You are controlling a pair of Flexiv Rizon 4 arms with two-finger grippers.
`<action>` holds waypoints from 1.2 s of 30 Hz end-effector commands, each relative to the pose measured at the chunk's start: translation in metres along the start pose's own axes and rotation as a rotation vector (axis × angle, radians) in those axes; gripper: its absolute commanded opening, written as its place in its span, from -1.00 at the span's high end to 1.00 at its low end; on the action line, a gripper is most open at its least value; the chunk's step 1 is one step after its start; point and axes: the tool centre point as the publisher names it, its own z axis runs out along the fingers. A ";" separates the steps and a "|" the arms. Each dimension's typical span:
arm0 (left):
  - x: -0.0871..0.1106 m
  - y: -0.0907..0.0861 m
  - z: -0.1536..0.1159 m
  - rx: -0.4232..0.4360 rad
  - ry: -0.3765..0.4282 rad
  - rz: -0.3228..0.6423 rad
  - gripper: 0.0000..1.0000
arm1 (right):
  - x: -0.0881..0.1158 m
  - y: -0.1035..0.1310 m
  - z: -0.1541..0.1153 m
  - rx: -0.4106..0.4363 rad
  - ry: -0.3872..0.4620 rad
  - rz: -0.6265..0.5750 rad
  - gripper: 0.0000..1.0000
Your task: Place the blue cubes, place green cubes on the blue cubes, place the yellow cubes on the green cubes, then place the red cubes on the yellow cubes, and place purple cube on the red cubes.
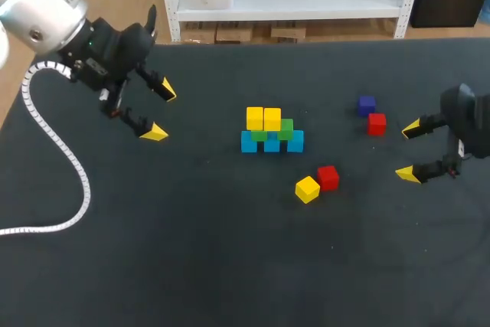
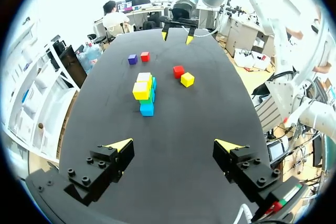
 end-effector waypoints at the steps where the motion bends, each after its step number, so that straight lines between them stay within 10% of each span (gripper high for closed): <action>1: 0.000 0.001 0.000 0.000 -0.001 0.002 -1.00 | -0.031 0.002 0.014 -0.135 0.075 -0.223 -1.00; 7: 0.000 0.001 0.000 0.000 -0.001 0.002 -1.00 | -0.072 0.029 0.062 -0.320 0.244 -0.554 -1.00; 18: 0.000 0.001 0.000 0.000 -0.001 0.002 -1.00 | -0.102 0.062 0.110 -0.527 0.249 -0.882 -1.00; 27: 0.000 0.001 0.000 0.000 -0.001 0.002 -1.00 | -0.104 0.070 0.110 -0.654 0.268 -0.994 -1.00; 36: 0.000 0.001 0.000 0.000 -0.001 0.002 -1.00 | -0.091 0.069 0.113 -0.575 0.335 -0.959 -1.00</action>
